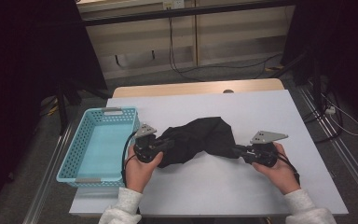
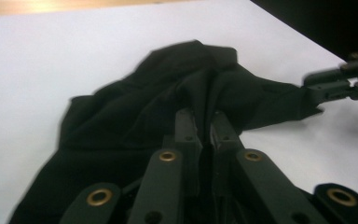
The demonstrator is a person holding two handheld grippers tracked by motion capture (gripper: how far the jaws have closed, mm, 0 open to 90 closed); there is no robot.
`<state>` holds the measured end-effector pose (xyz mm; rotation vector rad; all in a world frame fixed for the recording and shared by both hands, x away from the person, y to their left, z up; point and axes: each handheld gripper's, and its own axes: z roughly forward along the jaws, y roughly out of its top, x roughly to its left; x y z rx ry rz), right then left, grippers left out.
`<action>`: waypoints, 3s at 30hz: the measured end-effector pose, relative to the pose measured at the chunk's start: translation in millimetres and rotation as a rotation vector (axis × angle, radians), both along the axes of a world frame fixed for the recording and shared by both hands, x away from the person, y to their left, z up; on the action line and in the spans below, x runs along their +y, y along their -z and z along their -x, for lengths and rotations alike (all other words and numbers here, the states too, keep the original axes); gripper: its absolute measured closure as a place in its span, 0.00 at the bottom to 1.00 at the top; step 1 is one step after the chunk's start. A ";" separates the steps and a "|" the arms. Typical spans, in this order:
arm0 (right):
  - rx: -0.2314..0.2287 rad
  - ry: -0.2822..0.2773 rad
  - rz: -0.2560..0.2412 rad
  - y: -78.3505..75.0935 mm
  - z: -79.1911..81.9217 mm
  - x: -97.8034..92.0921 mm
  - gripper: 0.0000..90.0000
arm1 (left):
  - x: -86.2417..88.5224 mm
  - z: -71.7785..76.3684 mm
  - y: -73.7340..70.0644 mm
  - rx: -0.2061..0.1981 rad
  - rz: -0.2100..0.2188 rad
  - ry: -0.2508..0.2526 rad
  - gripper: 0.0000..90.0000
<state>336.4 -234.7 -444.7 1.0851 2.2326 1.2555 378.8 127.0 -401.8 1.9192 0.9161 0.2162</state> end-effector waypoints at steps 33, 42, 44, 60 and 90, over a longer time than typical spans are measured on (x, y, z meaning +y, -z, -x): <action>0.001 -0.227 0.105 19.1 -14.2 104.4 0.94 | 19.3 9.7 -2.6 -0.050 -0.056 -0.094 0.20; -0.030 -0.124 0.006 -11.7 -11.9 68.5 0.96 | 11.0 9.6 0.4 -0.043 -0.052 -0.038 0.20; -0.050 -0.086 -0.027 -19.3 -11.5 54.5 0.96 | 7.2 10.0 -0.1 -0.039 -0.048 -0.017 0.20; -0.039 0.131 -0.078 -13.2 -13.4 -11.8 0.96 | -24.1 21.5 19.6 0.003 -0.103 0.162 0.26; -0.029 0.096 -0.100 -10.8 -13.2 4.2 0.85 | 2.6 0.4 14.1 0.086 -0.120 -0.005 0.99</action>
